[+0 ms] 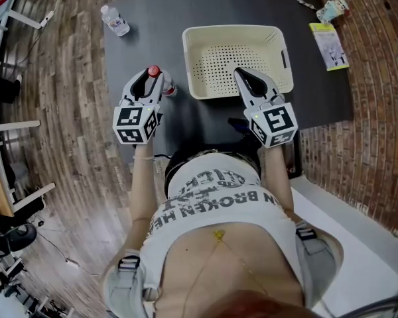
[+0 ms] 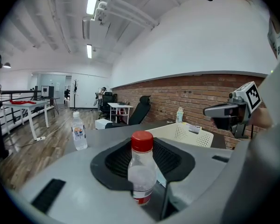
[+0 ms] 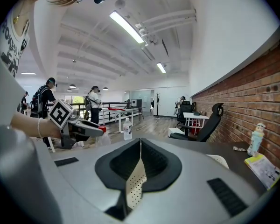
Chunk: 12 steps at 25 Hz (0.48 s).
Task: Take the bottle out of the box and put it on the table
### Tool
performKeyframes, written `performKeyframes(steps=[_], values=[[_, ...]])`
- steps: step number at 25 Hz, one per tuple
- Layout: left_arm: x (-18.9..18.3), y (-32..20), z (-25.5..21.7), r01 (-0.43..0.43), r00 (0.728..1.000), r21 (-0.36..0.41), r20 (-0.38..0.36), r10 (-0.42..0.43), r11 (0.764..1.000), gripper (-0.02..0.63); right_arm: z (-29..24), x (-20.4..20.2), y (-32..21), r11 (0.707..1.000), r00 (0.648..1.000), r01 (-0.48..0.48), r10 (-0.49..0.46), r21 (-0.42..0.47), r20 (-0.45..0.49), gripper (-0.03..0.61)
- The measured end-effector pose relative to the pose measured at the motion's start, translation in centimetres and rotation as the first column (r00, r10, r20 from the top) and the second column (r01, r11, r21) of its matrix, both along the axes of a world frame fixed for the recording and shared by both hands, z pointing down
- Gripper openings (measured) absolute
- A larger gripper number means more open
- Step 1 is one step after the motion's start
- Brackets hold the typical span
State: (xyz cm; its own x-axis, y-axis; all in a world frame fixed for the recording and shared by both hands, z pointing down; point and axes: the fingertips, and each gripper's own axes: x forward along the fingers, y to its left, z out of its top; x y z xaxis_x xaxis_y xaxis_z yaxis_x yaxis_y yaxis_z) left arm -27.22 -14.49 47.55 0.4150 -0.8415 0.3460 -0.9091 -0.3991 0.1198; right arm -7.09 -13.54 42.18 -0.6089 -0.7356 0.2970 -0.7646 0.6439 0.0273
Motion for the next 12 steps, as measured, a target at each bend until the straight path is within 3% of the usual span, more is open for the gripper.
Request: performKeyframes(steps=[12], values=[[0.4,1.8,1.8,-0.008,1.0,0.021,0.011,0.008,1.0,0.143,0.2,0.2,-0.2,1.0,1.0,-0.011,0.011,-0.003,-0.002,0.01]])
